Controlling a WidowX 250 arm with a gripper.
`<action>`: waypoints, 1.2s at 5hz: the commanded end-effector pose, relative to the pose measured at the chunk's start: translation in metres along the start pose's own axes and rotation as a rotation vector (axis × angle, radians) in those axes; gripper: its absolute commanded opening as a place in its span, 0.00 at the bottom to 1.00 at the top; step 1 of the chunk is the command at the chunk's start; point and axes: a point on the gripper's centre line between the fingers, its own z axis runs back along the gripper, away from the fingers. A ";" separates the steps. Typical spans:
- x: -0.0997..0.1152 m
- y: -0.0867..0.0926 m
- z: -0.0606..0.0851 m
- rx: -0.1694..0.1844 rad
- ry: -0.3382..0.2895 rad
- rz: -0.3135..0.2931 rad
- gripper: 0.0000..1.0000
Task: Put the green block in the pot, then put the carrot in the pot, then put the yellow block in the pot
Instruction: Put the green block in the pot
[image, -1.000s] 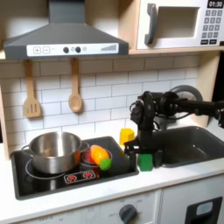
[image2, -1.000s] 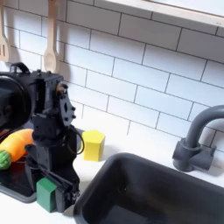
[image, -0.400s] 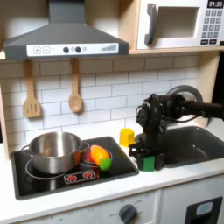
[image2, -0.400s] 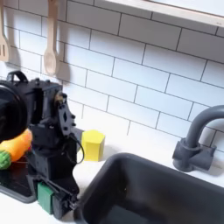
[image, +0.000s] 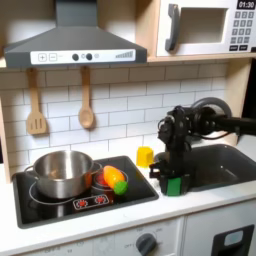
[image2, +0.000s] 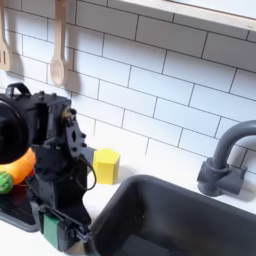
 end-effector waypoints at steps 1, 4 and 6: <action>-0.010 0.024 0.044 0.002 -0.079 0.123 0.00; -0.028 0.080 0.094 -0.021 -0.135 0.341 0.00; -0.013 0.108 0.104 -0.029 -0.151 0.368 0.00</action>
